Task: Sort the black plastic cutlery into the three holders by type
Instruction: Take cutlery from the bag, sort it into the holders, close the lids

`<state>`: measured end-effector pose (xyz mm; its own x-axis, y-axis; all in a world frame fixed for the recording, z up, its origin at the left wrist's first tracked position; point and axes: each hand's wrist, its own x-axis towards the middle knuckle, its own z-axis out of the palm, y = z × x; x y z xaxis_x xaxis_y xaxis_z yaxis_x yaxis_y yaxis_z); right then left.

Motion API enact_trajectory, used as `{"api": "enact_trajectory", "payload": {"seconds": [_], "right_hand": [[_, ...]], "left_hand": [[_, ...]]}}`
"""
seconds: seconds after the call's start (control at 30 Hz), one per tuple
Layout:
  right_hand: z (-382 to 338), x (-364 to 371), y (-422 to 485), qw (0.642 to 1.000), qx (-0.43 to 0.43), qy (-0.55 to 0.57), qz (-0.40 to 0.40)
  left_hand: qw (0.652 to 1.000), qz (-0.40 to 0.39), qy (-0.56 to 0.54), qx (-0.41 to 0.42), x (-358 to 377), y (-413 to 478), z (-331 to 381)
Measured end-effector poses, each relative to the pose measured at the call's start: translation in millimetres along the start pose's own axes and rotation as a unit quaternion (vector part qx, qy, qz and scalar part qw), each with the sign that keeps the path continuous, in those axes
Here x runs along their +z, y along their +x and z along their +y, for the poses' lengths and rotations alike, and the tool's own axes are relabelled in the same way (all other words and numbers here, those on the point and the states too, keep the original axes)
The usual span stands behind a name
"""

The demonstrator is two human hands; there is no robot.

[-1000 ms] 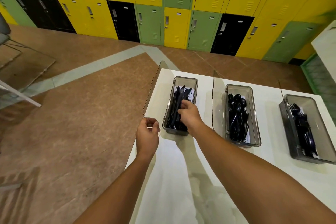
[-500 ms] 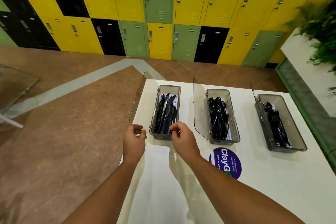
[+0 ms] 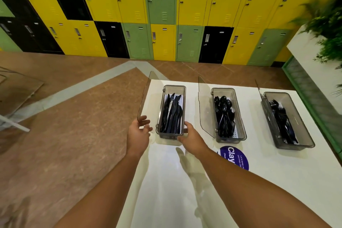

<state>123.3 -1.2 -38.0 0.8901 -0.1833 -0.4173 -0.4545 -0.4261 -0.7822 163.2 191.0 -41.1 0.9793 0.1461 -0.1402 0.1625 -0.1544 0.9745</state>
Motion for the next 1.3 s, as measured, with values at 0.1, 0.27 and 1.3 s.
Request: {"api": "enact_trajectory", "payload": {"seconds": [0.1,0.27,1.3], "right_hand": [[-1,1,4,1.0,-0.001,0.01,0.018],[2,0,7,1.0,-0.002,0.012,0.017],[21,-16,3,0.998,0.027,-0.005,-0.059]], "left_hand": [[1.0,-0.009,0.007,0.004,-1,-1,1],[0.995,-0.057,0.069,0.048,2,-5,9],[0.822,-0.143,0.515,0.197,46,-7,16]]}}
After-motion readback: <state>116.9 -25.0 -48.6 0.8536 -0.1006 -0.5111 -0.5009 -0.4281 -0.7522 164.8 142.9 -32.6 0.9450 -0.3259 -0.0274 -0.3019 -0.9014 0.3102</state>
